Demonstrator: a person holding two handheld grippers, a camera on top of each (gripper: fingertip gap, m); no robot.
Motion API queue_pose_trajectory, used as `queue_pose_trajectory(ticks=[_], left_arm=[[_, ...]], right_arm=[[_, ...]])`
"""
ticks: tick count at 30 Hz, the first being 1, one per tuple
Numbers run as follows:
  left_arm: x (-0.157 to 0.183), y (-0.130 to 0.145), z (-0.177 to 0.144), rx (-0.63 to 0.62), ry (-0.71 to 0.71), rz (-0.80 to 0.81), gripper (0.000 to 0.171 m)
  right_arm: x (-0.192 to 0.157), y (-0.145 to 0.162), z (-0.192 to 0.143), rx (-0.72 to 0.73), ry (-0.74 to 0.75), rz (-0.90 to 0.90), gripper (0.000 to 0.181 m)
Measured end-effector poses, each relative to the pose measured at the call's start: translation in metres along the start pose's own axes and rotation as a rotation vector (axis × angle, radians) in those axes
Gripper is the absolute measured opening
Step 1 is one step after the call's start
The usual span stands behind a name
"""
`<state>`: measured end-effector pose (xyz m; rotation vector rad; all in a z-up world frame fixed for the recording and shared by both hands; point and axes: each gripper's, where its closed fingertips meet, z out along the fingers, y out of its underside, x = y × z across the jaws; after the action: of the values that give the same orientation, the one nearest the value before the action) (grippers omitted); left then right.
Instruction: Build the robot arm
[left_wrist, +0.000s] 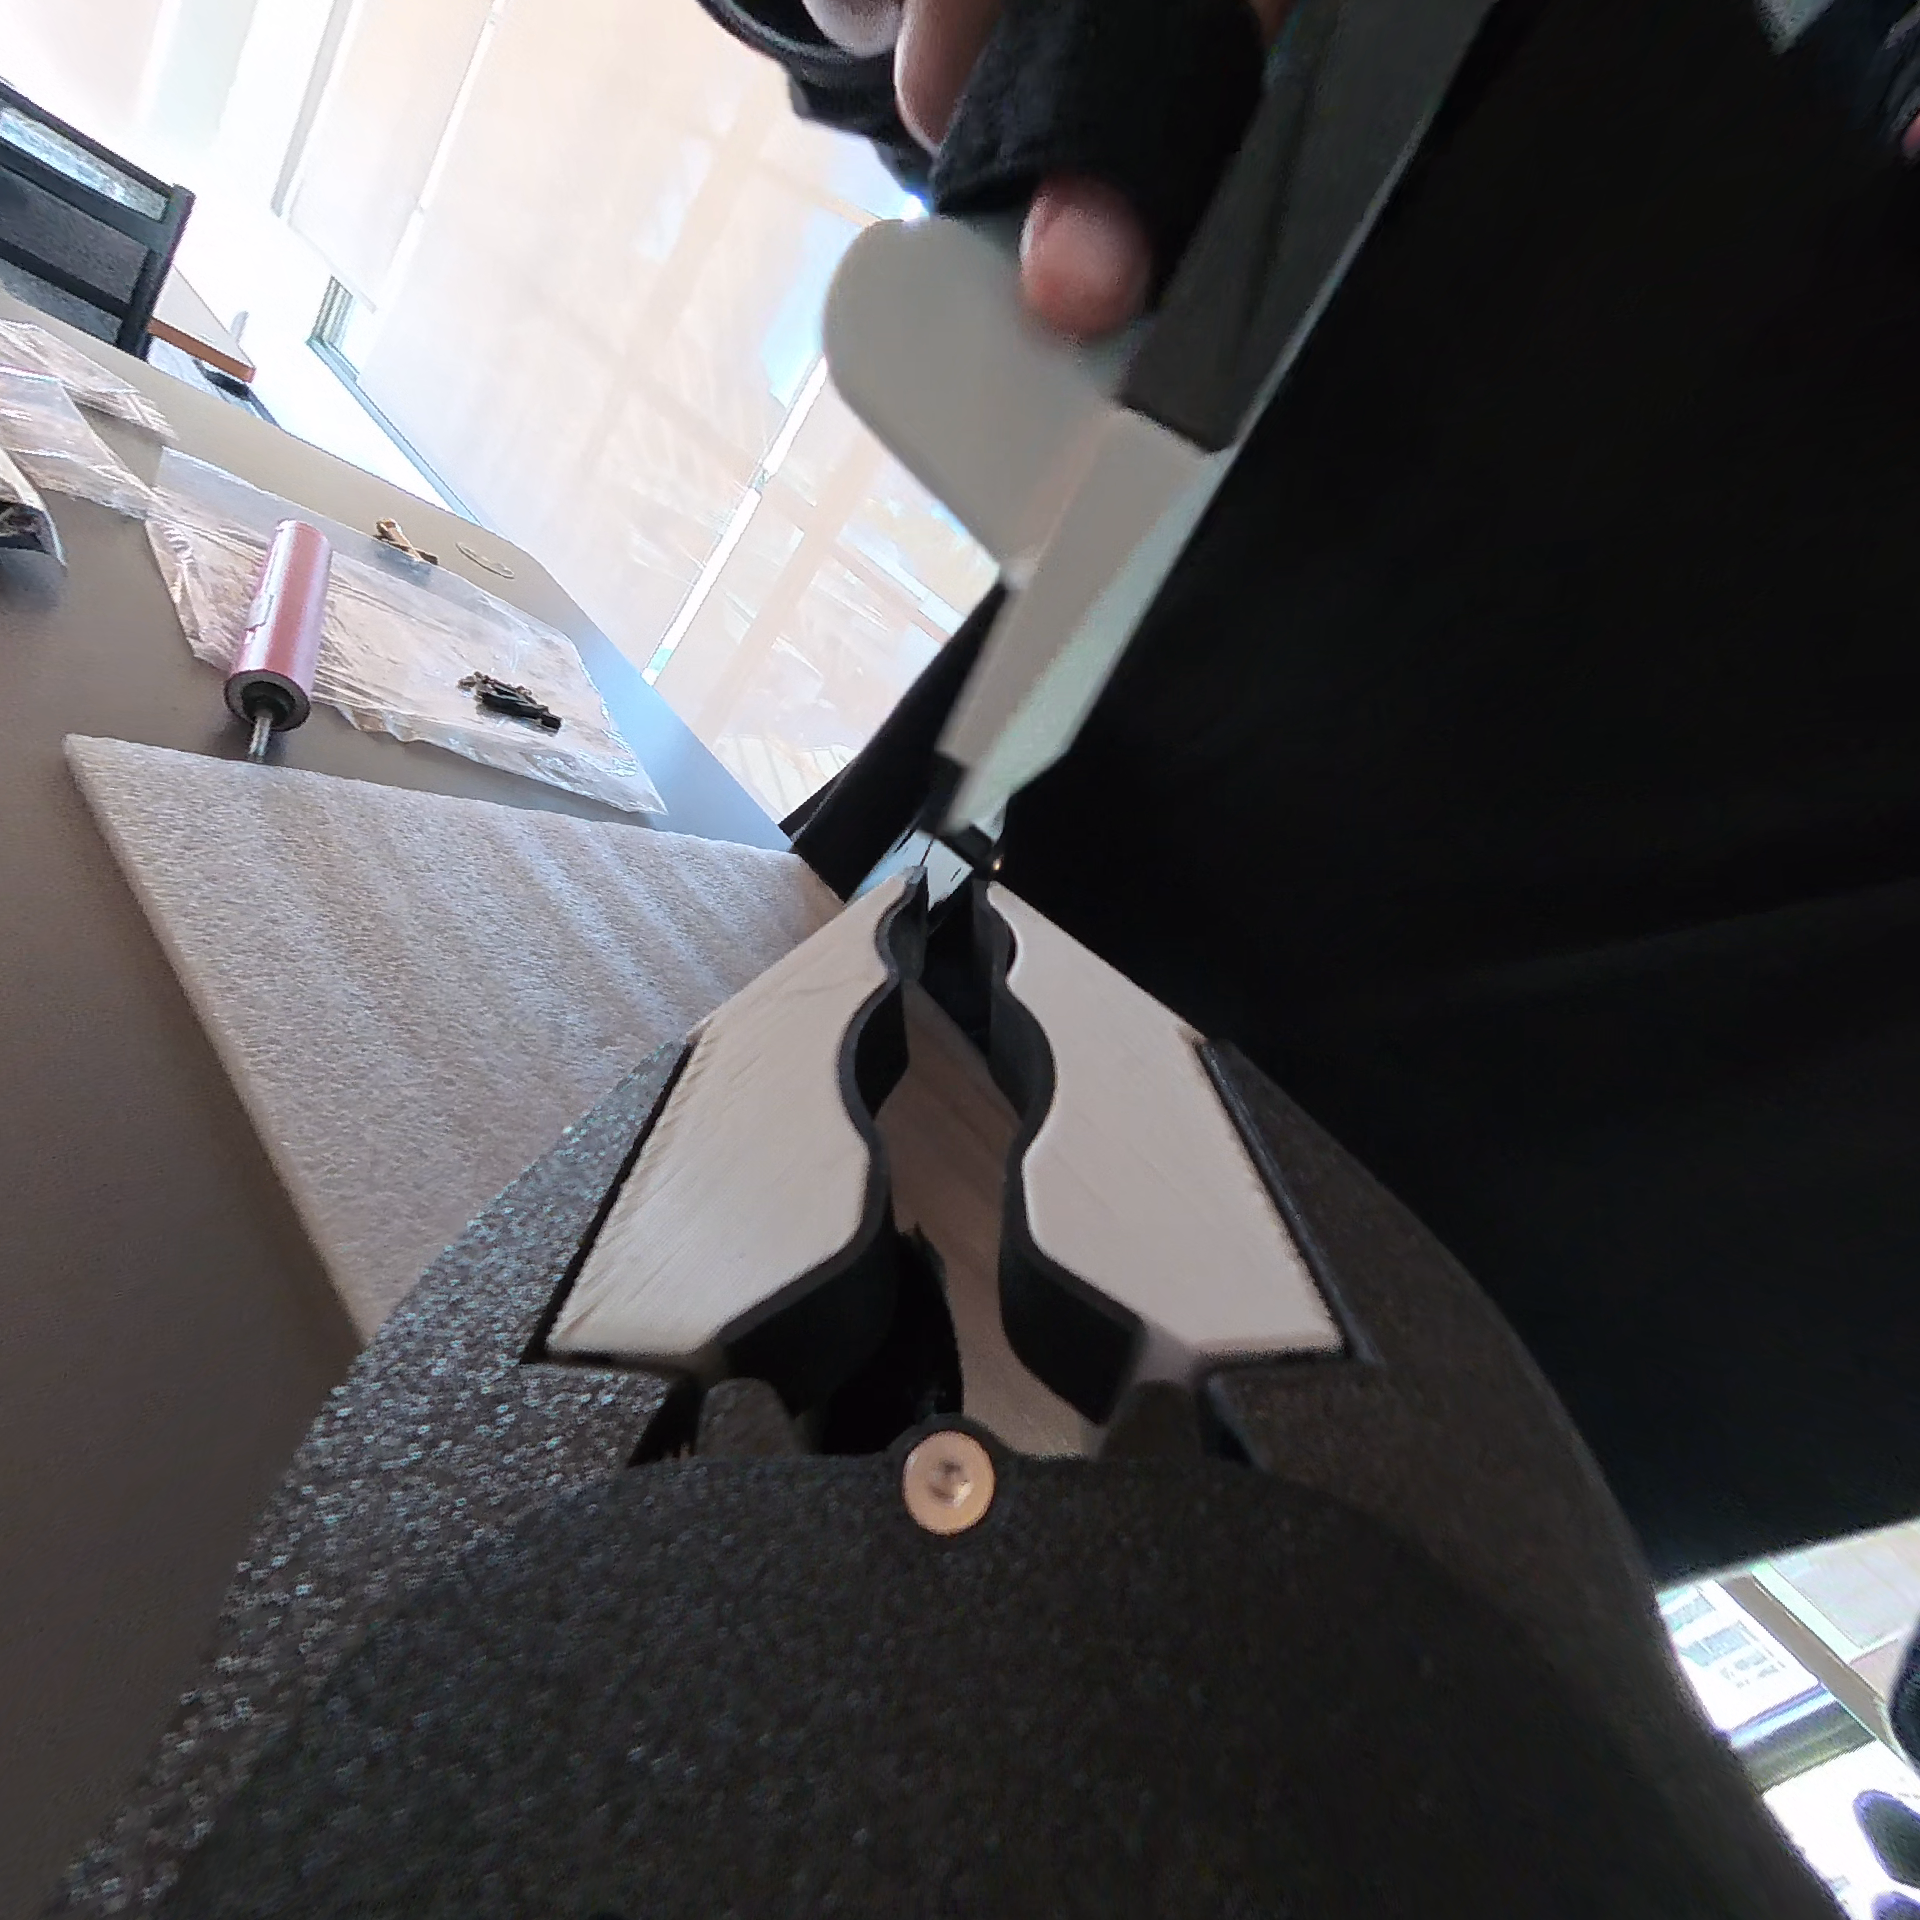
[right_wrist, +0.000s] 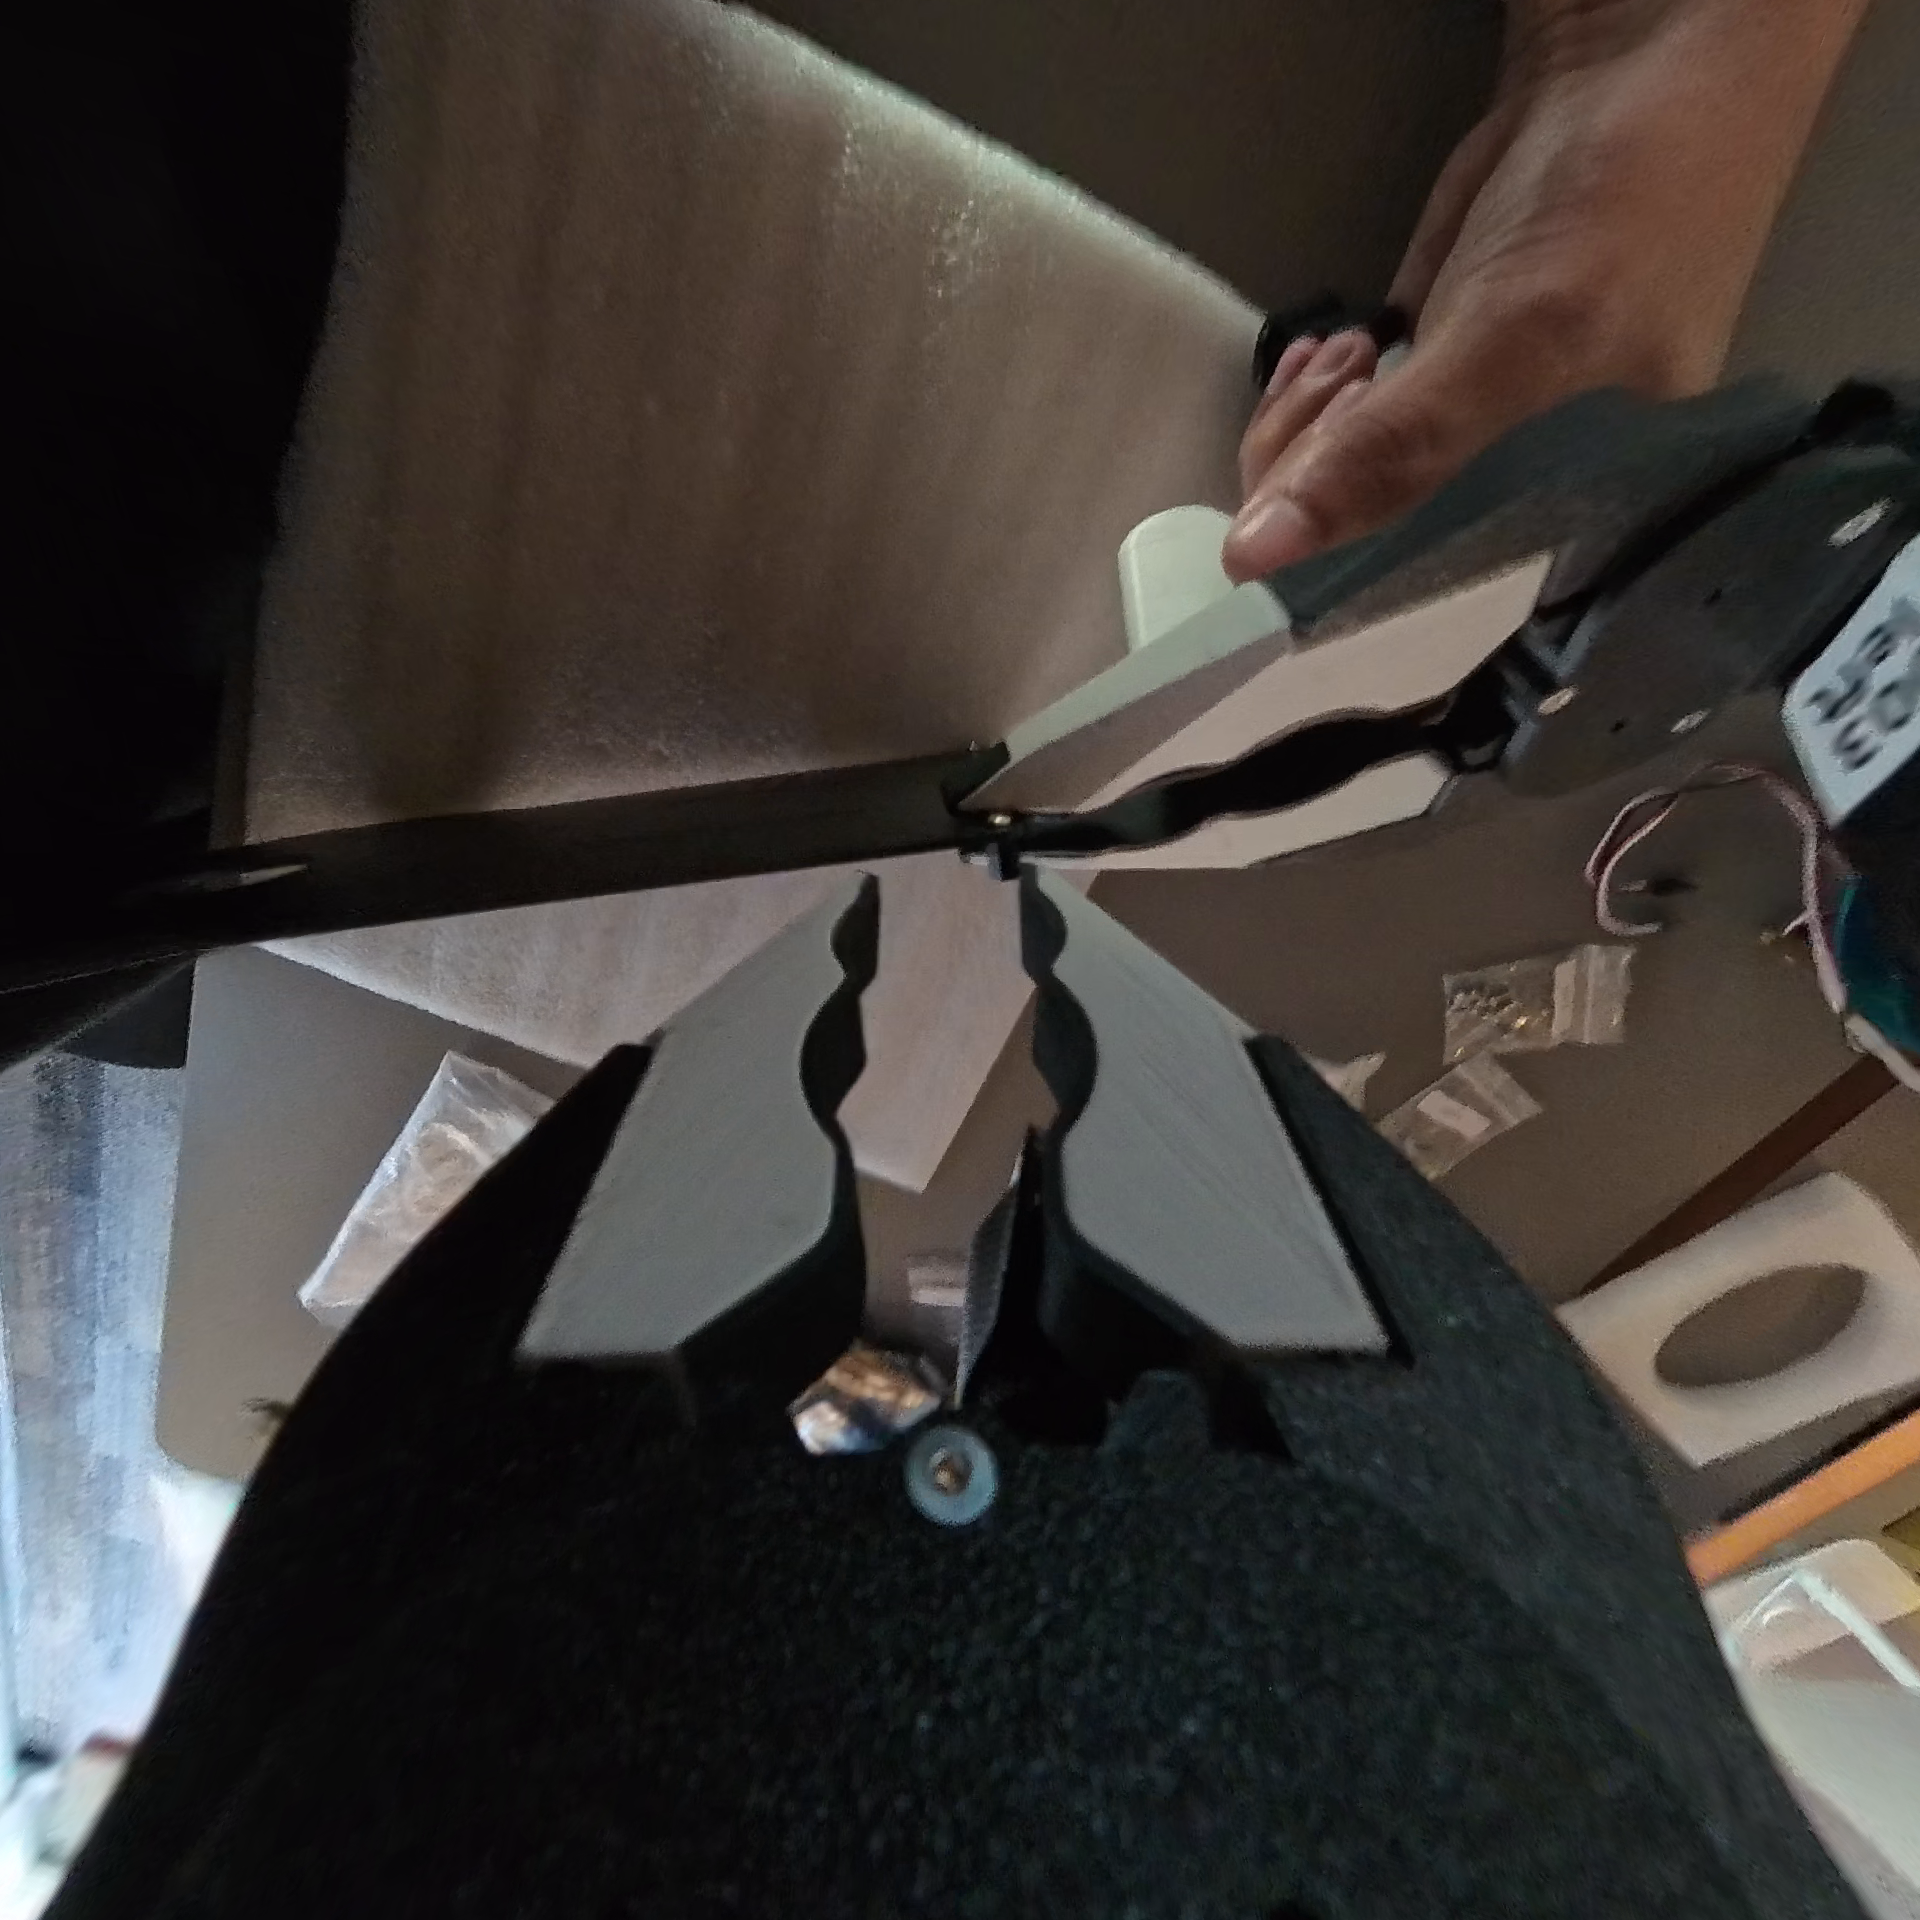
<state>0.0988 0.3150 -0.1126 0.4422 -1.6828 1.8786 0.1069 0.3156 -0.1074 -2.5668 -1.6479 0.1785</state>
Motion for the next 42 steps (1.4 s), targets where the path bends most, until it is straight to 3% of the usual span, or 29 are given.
queue_pose_trajectory(ticks=[2, 5, 9, 12, 15, 18, 20, 22, 23, 24, 26, 28, 30, 33, 34, 35, 36, 39, 42], left_arm=[[-0.001, -0.001, 0.0, 0.004, -0.005, -0.001, 0.007], [0.0, -0.001, 0.0, 0.003, -0.004, 0.001, 0.007], [0.0, -0.001, 0.0, 0.003, -0.002, -0.001, 0.007], [-0.001, -0.001, 0.0, 0.004, -0.006, 0.001, 0.007], [-0.002, -0.001, 0.0, 0.007, -0.014, 0.002, 0.007], [-0.003, -0.003, 0.001, 0.015, -0.022, -0.002, 0.007], [-0.003, -0.003, 0.001, 0.019, -0.022, -0.008, 0.007], [-0.003, -0.004, 0.001, 0.016, -0.028, -0.004, 0.007], [-0.004, -0.004, 0.001, 0.013, -0.034, 0.0, 0.007], [-0.004, -0.004, 0.001, 0.009, -0.04, 0.005, 0.007], [-0.003, -0.004, 0.001, 0.002, -0.04, 0.007, 0.007], [-0.002, -0.003, 0.001, -0.003, -0.032, 0.004, 0.008], [-0.002, -0.003, 0.001, -0.005, -0.032, -0.002, 0.008], [-0.011, -0.002, 0.004, -0.016, -0.086, -0.022, 0.01], [-0.014, 0.001, 0.006, -0.032, -0.11, -0.024, 0.012], [-0.016, 0.004, 0.008, -0.047, -0.125, -0.028, 0.016], [-0.018, 0.006, 0.01, -0.054, -0.135, -0.034, 0.024], [-0.022, 0.002, 0.012, -0.035, -0.187, -0.017, 0.039], [-0.04, 0.001, 0.012, -0.057, -0.335, 0.051, 0.015]], right_arm=[[0.001, 0.013, 0.0, -0.061, 0.049, 0.045, 0.031], [0.006, 0.015, -0.036, 0.062, 0.177, 0.265, 0.024], [-0.021, 0.032, -0.102, 0.361, 0.408, 0.664, 0.039], [-0.085, 0.037, -0.132, 0.707, 0.53, 0.938, 0.038], [-0.157, 0.062, -0.125, 0.815, 0.853, 1.184, 0.04], [-0.215, 0.048, -0.12, 0.928, 1.252, 1.178, 0.041], [-0.243, 0.036, -0.107, 0.911, 1.515, 1.149, 0.043], [-0.266, 0.04, -0.088, 0.776, 1.744, 1.206, 0.046], [-0.272, 0.045, -0.069, 0.694, 1.74, 1.263, 0.031], [-0.271, 0.047, -0.043, 0.687, 1.625, 1.332, 0.03], [-0.26, 0.034, -0.008, 0.871, 1.355, 1.405, 0.045], [-0.253, 0.033, -0.007, 0.936, 1.315, 1.392, 0.043], [-0.246, 0.04, -0.003, 0.886, 1.289, 1.345, 0.043], [-0.228, 0.045, 0.013, 0.92, 1.091, 1.332, 0.042], [-0.221, 0.045, 0.015, 0.936, 1.052, 1.313, 0.037], [-0.216, 0.047, 0.018, 0.919, 1.034, 1.287, 0.014], [-0.212, 0.046, 0.019, 0.917, 1.02, 1.25, 0.005], [-0.209, 0.058, 0.02, 0.993, 0.979, 1.306, 0.003], [-0.207, 0.065, 0.02, 1.102, 0.914, 1.323, 0.002]])
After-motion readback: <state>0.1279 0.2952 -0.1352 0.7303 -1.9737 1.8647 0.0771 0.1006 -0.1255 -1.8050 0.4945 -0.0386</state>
